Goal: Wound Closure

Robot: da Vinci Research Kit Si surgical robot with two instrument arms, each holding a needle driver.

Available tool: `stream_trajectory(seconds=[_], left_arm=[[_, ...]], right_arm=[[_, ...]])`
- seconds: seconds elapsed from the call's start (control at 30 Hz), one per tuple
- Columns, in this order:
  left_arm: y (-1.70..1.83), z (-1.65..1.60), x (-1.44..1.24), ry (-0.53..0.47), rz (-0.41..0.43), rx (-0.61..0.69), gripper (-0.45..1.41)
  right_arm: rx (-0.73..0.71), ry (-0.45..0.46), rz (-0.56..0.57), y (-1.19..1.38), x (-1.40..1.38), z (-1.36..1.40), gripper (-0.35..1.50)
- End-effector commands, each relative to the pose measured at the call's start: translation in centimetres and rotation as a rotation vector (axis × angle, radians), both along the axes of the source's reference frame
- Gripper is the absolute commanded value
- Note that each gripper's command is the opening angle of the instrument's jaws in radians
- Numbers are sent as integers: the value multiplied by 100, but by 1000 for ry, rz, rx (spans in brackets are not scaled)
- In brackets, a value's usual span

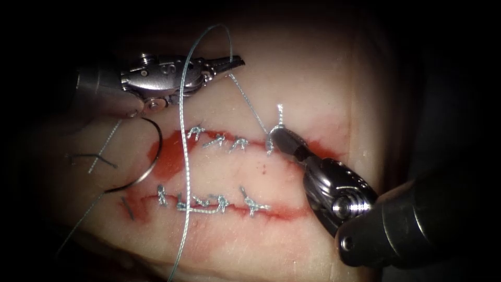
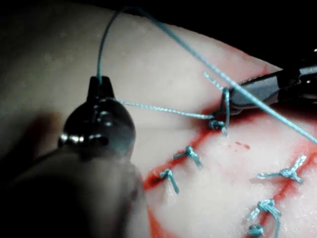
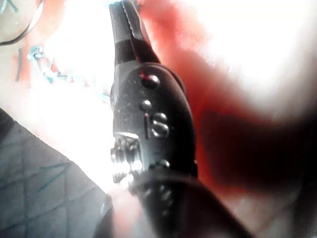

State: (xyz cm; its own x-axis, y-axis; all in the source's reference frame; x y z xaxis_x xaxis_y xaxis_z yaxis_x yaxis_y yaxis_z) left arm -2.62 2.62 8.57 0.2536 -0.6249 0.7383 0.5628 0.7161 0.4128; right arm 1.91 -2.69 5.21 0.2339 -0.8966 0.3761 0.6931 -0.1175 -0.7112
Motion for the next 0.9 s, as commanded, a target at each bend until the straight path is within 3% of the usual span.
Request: stream_trajectory(seconds=[0.03,0.17,0.27,0.43,0.7,0.9], left_arm=[[7,6,-7,1,0,-4,-45],[31,15,-19,16,2,-21,-45],[43,24,-33,15,23,-31,-45],[53,41,-51,48,70,-60,-45],[81,71,-73,119,115,-84,-45],[111,75,-87,116,109,-74,-45]], right_arm=[[-9,17,-29,-7,7,9,-35],[-51,71,-176,-19,15,14,-35],[-37,63,-301,-29,18,18,-35],[-14,38,-403,-42,18,24,-35],[3,-34,-381,-51,22,19,-35],[6,-25,-297,-41,6,7,-35]])
